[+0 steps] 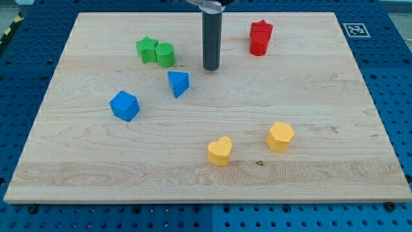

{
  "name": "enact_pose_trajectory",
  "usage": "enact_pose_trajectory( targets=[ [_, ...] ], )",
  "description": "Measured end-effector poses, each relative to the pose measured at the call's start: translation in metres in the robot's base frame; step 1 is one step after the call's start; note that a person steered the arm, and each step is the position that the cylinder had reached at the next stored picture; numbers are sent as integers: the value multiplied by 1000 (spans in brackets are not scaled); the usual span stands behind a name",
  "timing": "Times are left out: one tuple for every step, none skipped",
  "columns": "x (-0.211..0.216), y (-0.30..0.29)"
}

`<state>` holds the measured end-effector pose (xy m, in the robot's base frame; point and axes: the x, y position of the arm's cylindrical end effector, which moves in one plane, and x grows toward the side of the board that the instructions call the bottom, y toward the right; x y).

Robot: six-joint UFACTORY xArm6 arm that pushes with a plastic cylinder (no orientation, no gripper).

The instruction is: Push the green circle left and up a bit

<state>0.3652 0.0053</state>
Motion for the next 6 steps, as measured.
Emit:
enact_pose_trajectory(
  targets=[
    [0, 0],
    [0, 0],
    [0, 0],
    [2, -5],
    [-1, -26],
    [8, -54]
  ],
)
